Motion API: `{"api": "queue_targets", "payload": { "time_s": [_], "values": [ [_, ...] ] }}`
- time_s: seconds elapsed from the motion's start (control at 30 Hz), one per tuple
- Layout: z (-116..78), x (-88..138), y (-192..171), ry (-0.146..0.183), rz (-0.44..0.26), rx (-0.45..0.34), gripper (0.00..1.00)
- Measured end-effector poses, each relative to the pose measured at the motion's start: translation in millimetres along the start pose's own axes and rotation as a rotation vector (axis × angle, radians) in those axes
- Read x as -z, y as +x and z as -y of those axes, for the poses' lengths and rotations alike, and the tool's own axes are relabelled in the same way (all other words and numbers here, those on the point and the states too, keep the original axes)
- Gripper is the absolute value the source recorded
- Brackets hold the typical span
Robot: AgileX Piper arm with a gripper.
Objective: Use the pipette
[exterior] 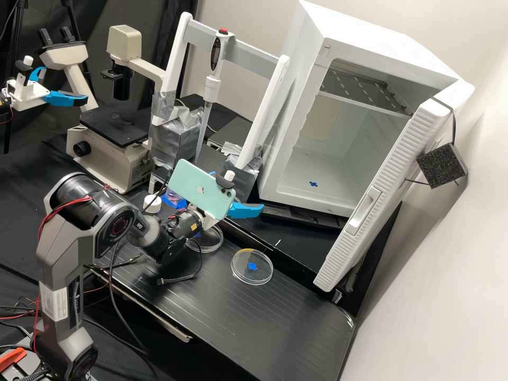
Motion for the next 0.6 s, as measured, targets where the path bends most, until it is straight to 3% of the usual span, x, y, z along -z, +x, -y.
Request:
{"api": "queue_targets", "payload": {
  "time_s": [0.43, 0.6],
  "values": [
    [-1.3, 1, -7, 0.003, -0.002, -0.002, 1.0],
    [-12.1, 15, -31, 0.022, -0.06, -0.027, 1.0]
  ]
}}
